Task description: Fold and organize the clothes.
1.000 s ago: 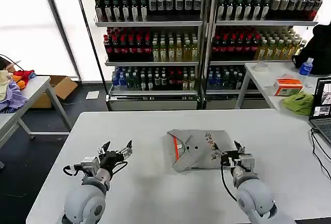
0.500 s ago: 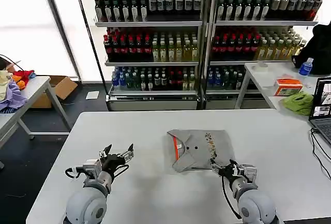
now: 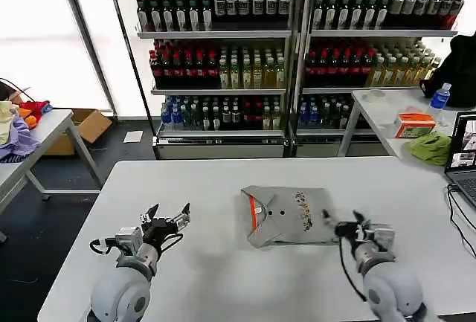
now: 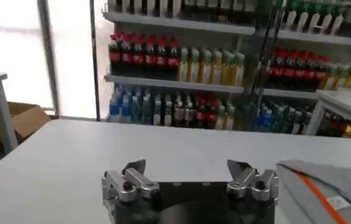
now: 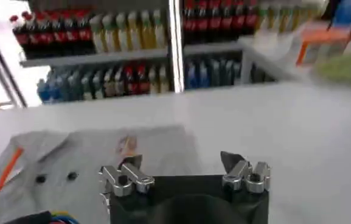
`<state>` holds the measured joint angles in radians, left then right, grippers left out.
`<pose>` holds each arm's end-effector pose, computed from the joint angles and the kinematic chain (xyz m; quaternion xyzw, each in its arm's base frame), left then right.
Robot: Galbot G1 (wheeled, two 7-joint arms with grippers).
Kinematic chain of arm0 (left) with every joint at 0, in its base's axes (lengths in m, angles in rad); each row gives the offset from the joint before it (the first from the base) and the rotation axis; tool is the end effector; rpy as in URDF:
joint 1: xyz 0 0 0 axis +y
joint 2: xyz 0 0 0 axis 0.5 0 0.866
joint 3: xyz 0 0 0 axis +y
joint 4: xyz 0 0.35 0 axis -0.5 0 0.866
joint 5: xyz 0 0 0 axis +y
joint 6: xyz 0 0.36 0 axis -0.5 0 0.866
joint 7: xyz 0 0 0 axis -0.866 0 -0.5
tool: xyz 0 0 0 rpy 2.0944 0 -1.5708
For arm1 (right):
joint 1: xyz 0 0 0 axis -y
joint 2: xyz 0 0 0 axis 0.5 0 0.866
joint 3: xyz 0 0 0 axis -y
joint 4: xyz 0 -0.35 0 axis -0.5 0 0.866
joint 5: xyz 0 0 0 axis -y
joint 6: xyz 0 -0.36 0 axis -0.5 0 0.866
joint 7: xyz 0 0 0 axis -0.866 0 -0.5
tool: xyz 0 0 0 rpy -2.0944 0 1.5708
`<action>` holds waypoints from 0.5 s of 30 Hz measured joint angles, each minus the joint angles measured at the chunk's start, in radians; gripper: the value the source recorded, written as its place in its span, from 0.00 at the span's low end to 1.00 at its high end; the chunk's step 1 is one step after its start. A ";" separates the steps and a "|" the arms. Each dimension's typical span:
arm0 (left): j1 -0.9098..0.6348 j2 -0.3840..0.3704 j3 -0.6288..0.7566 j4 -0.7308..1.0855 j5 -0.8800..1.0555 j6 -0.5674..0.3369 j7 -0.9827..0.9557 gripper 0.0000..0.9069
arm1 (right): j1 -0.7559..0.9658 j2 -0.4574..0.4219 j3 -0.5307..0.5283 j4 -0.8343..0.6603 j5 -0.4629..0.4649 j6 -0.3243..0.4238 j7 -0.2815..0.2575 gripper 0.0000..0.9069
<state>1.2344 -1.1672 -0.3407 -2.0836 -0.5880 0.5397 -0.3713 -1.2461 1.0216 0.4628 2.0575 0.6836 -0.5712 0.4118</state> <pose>0.2692 0.0156 -0.2361 -0.0337 -0.9817 0.0423 0.1828 0.2787 -0.0783 -0.2245 -0.0269 -0.9792 0.0002 0.2012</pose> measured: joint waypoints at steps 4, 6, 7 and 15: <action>-0.006 -0.008 0.002 0.002 0.007 -0.019 0.006 1.00 | -0.006 -0.042 0.090 0.042 -0.088 0.009 -0.018 1.00; -0.004 -0.013 -0.001 0.005 0.015 -0.035 0.012 1.00 | -0.015 -0.052 0.121 0.061 -0.117 0.014 -0.025 1.00; -0.003 -0.013 -0.002 0.004 0.018 -0.040 0.015 1.00 | -0.021 -0.056 0.135 0.068 -0.131 0.017 -0.028 1.00; 0.014 -0.007 -0.019 -0.005 0.059 -0.081 0.033 1.00 | -0.073 -0.062 0.201 0.106 -0.176 0.021 -0.027 1.00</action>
<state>1.2486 -1.1739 -0.3593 -2.0890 -0.5289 0.4591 -0.3379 -1.3186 0.9600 0.6637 2.1639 0.5074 -0.5503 0.3850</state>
